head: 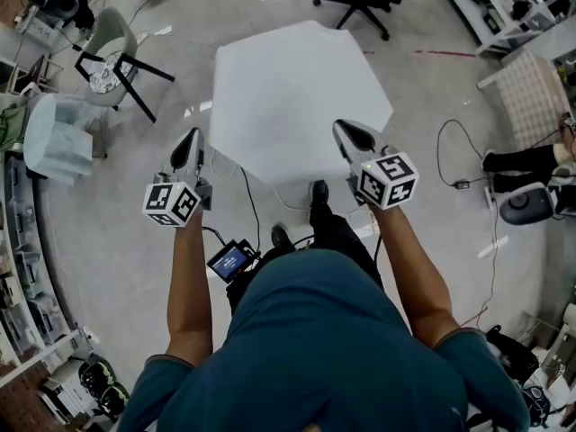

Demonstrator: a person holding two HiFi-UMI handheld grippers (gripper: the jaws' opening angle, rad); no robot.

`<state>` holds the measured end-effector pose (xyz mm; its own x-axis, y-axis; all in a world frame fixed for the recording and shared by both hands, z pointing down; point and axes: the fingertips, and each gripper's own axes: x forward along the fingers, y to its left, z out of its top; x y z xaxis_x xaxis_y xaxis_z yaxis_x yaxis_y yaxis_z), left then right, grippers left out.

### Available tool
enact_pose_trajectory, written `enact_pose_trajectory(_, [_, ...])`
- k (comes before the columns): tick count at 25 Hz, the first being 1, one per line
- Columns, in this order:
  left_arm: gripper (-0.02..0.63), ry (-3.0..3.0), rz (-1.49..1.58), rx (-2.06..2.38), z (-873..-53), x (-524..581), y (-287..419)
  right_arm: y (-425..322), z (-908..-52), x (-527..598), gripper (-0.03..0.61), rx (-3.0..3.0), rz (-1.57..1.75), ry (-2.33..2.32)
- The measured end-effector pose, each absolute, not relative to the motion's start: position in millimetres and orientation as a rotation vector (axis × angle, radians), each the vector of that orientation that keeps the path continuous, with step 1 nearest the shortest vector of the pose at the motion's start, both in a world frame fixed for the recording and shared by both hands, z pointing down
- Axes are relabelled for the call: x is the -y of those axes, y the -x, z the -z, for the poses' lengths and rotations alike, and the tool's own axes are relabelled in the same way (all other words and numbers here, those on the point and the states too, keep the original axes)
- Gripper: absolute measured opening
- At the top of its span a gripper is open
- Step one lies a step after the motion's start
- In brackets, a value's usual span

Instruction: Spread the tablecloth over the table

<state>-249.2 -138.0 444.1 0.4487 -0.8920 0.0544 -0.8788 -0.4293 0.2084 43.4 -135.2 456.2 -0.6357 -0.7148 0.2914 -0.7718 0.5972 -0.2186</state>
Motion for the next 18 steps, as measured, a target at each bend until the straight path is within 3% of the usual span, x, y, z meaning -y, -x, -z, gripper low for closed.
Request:
enact_pose_trajectory(9, [-0.003,-2.731,0.207,1.678,-301,113,242,-1,-303,106,0.02,2.833,-0.038,-1.149])
enact_pose_trajectory(18, [-0.003,-2.92,0.069,1.684,-248,85,207,15,-247,73,0.009,2.802,0.187,-1.146])
